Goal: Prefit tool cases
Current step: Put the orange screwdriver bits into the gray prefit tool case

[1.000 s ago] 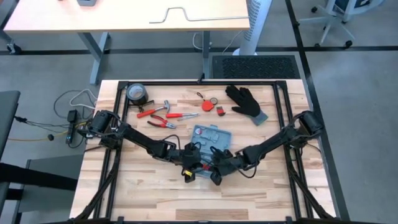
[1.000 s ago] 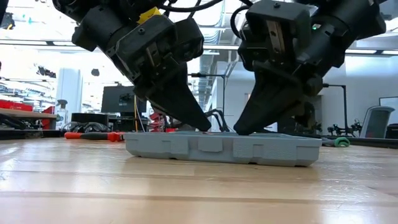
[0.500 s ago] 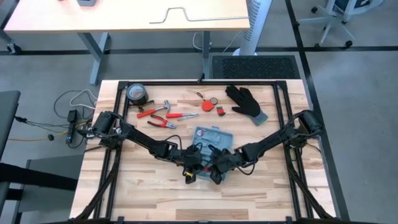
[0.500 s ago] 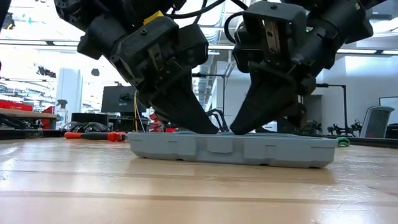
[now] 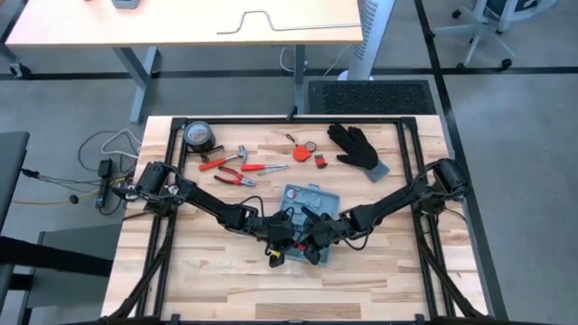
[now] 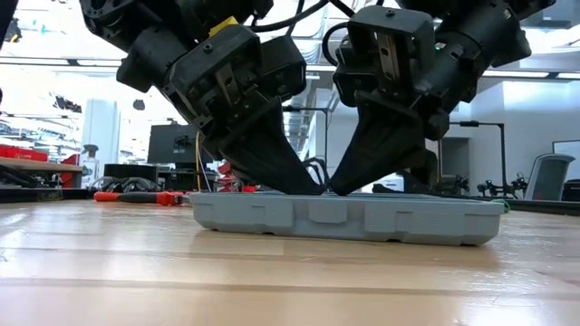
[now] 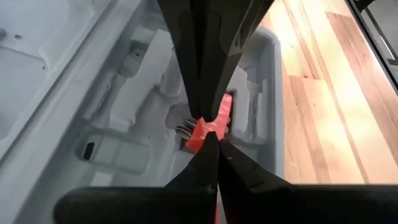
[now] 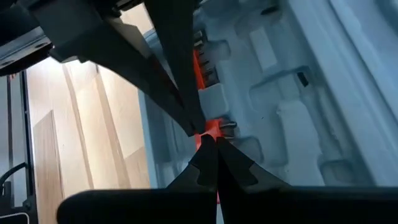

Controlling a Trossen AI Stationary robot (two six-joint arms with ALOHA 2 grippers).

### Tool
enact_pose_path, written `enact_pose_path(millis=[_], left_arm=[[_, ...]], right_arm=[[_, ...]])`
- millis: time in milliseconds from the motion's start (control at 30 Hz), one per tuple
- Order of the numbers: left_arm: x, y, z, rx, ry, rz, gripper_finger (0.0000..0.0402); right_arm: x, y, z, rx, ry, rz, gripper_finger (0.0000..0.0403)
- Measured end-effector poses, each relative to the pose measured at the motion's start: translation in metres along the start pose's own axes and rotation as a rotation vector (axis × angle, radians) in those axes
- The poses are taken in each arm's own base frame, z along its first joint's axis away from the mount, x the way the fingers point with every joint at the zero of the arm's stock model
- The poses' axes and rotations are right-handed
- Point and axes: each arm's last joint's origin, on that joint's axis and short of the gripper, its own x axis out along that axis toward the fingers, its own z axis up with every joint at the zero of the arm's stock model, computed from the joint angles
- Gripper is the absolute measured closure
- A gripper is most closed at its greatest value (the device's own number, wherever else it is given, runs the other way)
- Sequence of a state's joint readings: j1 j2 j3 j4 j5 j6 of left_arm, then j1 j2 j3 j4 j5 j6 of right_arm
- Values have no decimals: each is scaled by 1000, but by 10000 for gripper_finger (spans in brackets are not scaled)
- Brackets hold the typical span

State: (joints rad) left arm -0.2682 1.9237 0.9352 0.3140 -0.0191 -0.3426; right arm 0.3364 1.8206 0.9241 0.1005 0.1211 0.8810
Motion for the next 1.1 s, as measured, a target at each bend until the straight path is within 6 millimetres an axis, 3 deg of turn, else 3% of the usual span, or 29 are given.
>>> enact_pose_path(millis=[400,767,1100], left_arm=[[-14,-2,12,33,-52,30,402],[-18,6,-6,30,143,178,401],[-24,0,-23,-148,193,388,402]], right_arm=[[0,-1,2,5,-24,-11,402],[0,-3,5,17,-57,-41,402],[-1,0,8,14,-50,-41,402]])
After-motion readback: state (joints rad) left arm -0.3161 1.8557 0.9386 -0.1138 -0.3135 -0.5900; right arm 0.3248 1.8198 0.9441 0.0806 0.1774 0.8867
